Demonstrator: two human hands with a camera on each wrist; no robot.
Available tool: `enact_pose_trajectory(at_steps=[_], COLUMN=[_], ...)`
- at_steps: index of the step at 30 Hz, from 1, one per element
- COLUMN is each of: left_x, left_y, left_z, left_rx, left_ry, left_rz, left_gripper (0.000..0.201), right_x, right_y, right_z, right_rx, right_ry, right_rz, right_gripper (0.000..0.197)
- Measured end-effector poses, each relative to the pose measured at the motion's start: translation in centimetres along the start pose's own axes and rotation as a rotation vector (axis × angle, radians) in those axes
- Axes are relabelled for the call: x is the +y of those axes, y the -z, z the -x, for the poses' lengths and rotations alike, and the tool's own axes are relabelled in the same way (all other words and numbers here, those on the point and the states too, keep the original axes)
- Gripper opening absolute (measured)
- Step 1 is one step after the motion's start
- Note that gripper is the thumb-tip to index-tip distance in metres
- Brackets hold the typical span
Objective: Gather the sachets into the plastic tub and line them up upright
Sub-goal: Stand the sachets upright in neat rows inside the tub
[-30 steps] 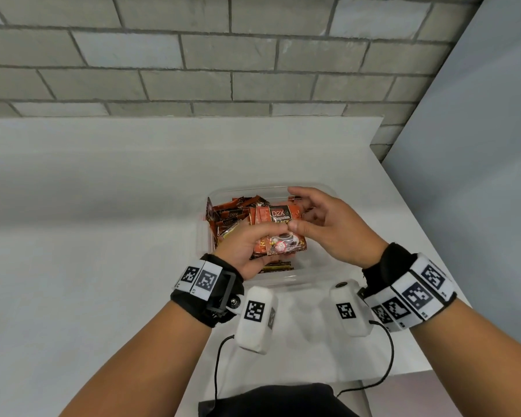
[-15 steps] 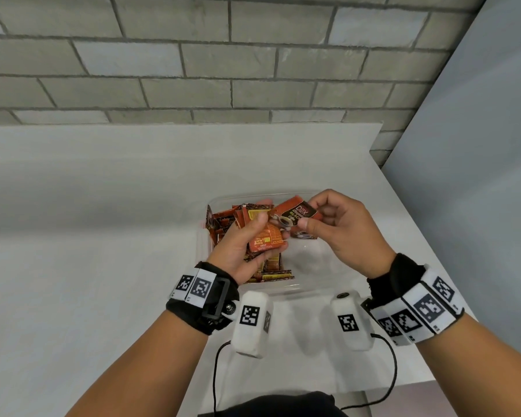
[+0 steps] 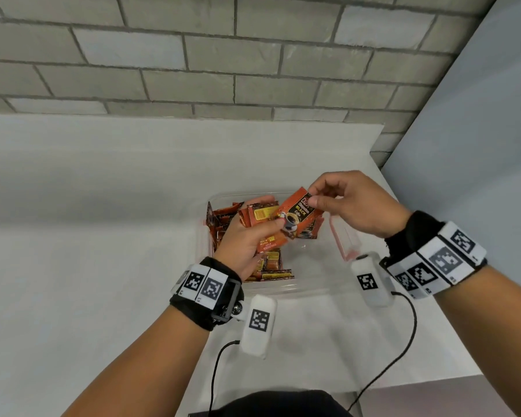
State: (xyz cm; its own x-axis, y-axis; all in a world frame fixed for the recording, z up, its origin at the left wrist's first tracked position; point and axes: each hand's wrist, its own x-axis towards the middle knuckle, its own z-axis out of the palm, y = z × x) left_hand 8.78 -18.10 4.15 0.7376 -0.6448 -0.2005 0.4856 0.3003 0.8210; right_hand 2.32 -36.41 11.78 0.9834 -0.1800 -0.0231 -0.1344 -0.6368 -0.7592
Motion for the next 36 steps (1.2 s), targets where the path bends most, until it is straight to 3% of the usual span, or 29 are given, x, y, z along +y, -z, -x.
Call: enact_pose_trajectory(at_steps=[2,7,11,18,25,36], left_x=[0.3,1.6,2.0,2.0,2.2,2.1], left_y=[0.6,1.9,1.8,2.4,2.7,2.9], left_z=[-0.2,-0.7,-0.6,-0.2,0.1,0.1], left_rx=[0.098,0.224,0.221,0.231,0.214,0.220], left_ry=[0.003,0.052,0.030,0.039,0.050,0.064], left_rz=[0.036,0.157,0.159,0.192,0.197,0.185], left_gripper=[0.054,0.007,0.009,0.008,0.016,0.008], right_x=[0.2,1.0,1.7,2.7,3.6,3.5], right_y=[0.8,0.2,-1.7,-3.2,-4.1,-4.5], right_z=[-0.8,-3.1,-4.7,-6.7,-7.5,-7.4], right_rx=[-0.019,-0.214,-0.351,-0.455,-0.441,-0.423], right_ry=[-0.012,-0.100,-0.153,-0.209,-0.301,-0.264], right_rz=[0.074,0.597,0.809,0.990,1.005,1.131], right_gripper=[0.011,0.003,0.009,0.013,0.015,0.010])
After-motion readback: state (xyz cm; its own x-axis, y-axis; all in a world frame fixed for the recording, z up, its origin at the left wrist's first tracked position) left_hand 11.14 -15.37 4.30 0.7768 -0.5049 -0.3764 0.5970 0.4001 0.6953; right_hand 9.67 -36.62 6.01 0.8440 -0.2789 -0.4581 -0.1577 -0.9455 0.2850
